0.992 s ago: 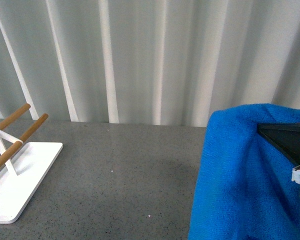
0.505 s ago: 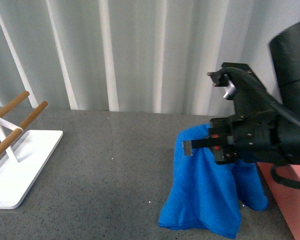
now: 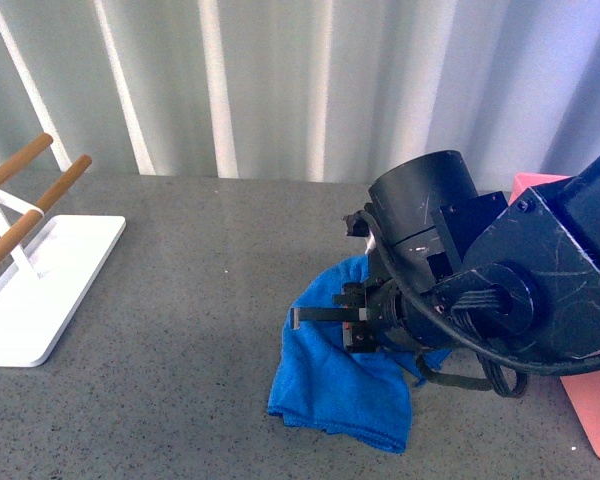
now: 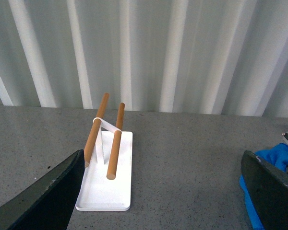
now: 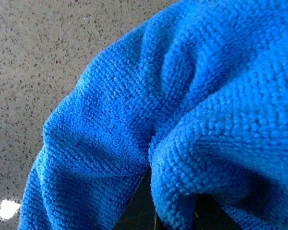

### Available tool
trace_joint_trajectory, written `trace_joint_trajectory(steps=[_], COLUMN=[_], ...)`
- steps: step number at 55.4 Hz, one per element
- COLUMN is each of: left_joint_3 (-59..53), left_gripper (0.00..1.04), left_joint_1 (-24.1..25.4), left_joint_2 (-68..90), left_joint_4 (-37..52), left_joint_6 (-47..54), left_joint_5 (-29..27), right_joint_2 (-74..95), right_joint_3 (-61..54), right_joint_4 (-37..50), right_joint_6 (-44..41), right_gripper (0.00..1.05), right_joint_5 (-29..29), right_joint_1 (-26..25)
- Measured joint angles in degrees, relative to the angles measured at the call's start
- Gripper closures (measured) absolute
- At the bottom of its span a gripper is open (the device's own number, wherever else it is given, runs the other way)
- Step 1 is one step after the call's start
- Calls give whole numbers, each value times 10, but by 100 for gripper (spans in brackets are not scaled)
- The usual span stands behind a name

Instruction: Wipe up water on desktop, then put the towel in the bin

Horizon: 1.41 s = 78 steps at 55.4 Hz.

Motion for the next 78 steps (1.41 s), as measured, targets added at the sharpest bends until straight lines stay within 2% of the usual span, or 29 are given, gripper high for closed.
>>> trace_joint_trajectory(steps=[8,24,33,49,61,68,78], left_joint_3=[0,0,0,0,0,0,0], left_gripper=[7,7,7,7,7,7,7], left_joint_1=[0,0,0,0,0,0,0], left_joint_2=[0,0,0,0,0,0,0], left_joint_4=[0,0,0,0,0,0,0], left_joint_6=[0,0,0,0,0,0,0], left_joint_5=[0,0,0,0,0,0,0], right_joint_2=[-1,5,39,117,163,175,176], right_joint_3=[-16,-1,59,172,263,293,297], right_joint_4=[14,-7,-21,21,17,14,8], right_joint_6=[-7,-39,-75,-133,-152,-152,-146], right_gripper=[101,101,101,101,101,101,101], right_joint_5=[10,33,72,87,-1,-67,-125], right_joint_1=[-10,-63,-80,-89,-72,-46,0])
